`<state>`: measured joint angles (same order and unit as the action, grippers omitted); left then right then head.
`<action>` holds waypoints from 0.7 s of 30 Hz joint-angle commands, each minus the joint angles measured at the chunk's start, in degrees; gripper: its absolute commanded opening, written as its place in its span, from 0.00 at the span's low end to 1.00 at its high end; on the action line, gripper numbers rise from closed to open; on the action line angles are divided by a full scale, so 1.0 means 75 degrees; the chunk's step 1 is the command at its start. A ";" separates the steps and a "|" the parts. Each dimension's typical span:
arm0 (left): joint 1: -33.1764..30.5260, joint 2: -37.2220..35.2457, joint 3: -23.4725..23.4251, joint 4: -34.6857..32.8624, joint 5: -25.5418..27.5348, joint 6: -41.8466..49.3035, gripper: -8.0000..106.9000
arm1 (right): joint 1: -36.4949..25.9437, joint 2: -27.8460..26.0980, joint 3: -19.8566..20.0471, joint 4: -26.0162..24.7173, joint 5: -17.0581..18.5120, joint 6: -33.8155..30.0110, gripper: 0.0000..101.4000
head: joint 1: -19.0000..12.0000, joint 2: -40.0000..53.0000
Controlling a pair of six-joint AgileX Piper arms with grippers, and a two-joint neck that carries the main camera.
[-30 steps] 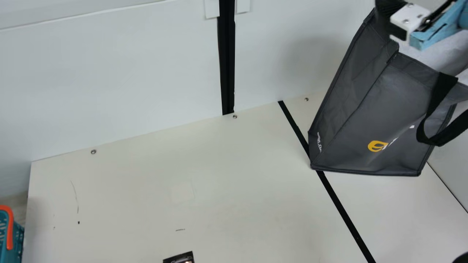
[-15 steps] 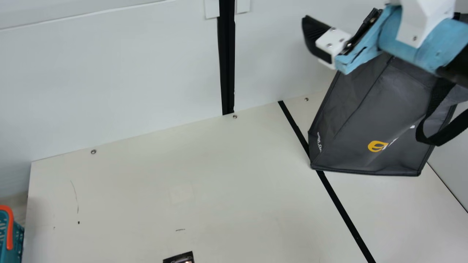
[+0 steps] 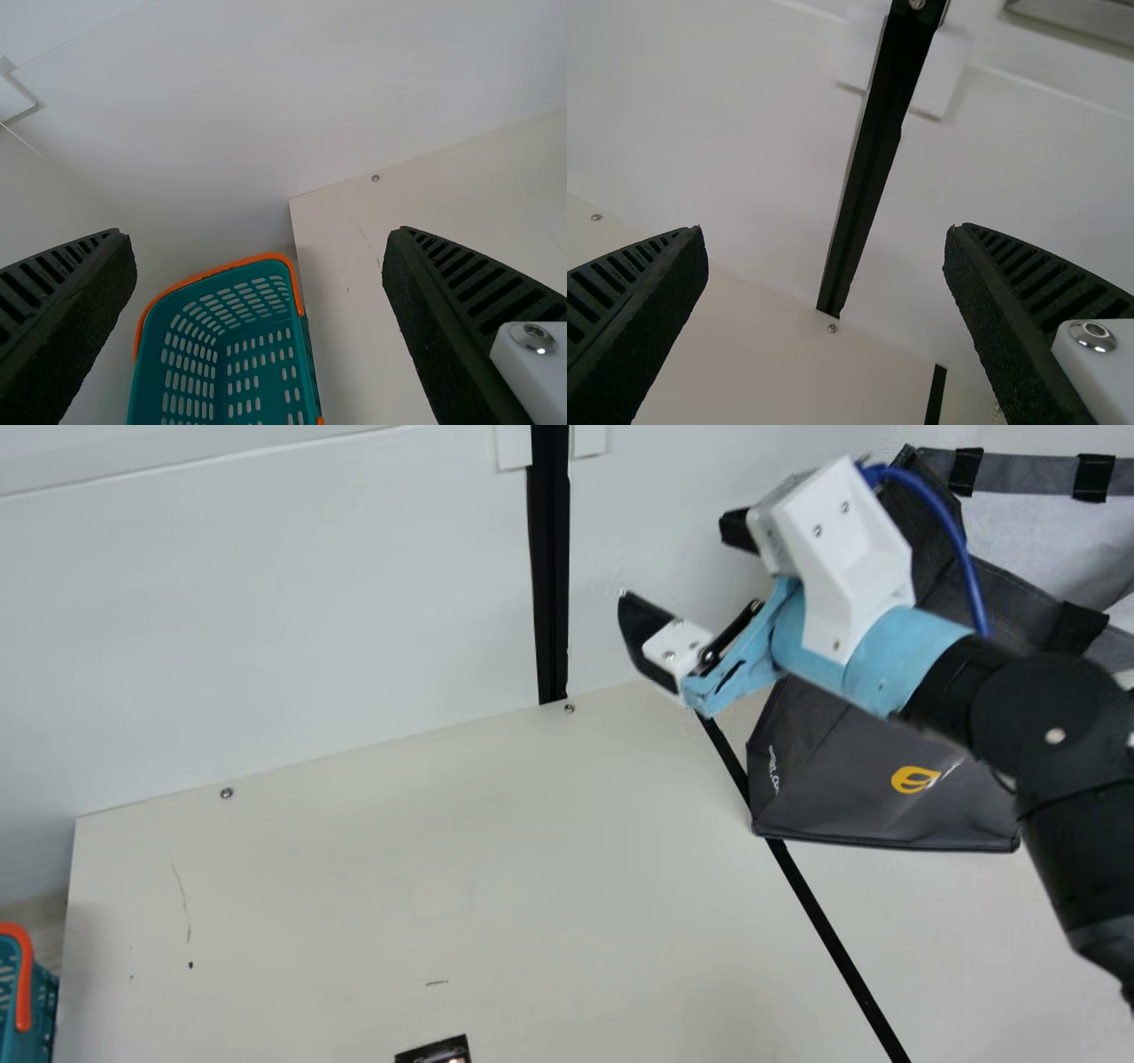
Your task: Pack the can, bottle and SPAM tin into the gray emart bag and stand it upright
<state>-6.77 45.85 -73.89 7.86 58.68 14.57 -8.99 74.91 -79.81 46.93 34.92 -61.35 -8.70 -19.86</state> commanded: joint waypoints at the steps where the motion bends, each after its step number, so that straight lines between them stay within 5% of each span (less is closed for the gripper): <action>1: 0.0000 0.0000 0.0000 0.0000 0.0000 0.0000 0.85 | 0.0122 -0.0112 0.0397 -0.0214 -0.0131 0.0171 0.94 | -0.0173 -0.0018; 21: 0.0000 0.0000 0.0000 0.0000 0.0000 0.0000 0.85 | 0.0925 -0.1170 0.2508 -0.1428 -0.0763 0.1046 0.94 | -0.0173 -0.0018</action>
<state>-6.77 45.85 -73.89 7.86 58.68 14.57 -2.12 66.35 -61.85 36.43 29.59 -53.91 -8.70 -19.95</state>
